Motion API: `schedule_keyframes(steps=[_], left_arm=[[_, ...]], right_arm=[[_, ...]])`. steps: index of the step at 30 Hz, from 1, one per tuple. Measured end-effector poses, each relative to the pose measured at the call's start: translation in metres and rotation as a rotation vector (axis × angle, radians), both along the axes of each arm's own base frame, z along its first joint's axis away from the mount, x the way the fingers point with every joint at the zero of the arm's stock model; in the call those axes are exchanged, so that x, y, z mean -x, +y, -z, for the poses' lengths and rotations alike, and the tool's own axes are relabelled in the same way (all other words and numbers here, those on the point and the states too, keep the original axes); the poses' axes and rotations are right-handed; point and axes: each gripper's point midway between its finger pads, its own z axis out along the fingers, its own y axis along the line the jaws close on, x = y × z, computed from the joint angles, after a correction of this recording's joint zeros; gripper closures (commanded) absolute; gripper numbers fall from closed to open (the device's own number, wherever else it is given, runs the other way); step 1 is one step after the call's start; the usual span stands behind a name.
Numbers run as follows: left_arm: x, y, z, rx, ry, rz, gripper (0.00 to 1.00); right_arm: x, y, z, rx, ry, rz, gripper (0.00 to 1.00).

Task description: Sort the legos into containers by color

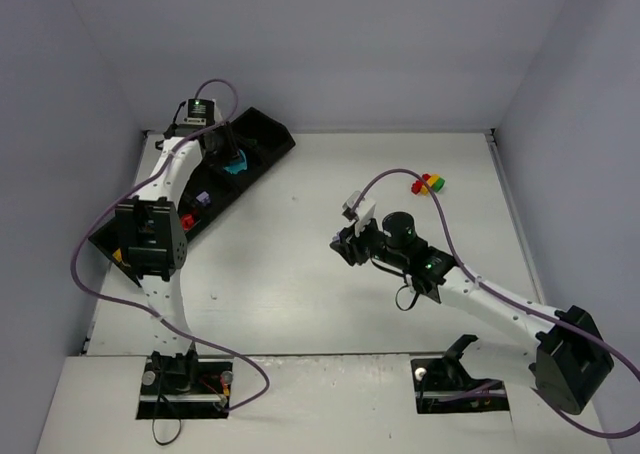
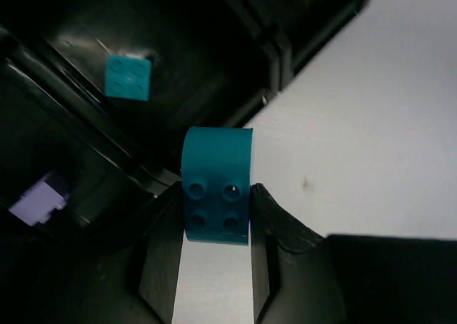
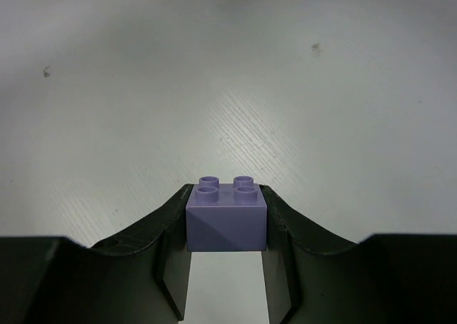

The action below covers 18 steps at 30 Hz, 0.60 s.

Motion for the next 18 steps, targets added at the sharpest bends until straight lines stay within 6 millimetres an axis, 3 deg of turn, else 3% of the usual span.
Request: schedule_keyframes(steps=[4, 12, 18], left_arm=[[-0.029, 0.018, 0.006, -0.077, -0.038, -0.096, 0.97], [-0.081, 0.037, 0.006, -0.154, -0.122, -0.207, 0.58], [-0.087, 0.04, 0.021, -0.171, -0.096, -0.223, 0.35]], right_arm=[[0.001, -0.001, 0.006, 0.006, 0.018, 0.0, 1.0], [0.001, -0.002, 0.012, 0.005, 0.042, 0.006, 1.0], [-0.001, -0.003, 0.019, 0.015, 0.06, 0.007, 0.99]])
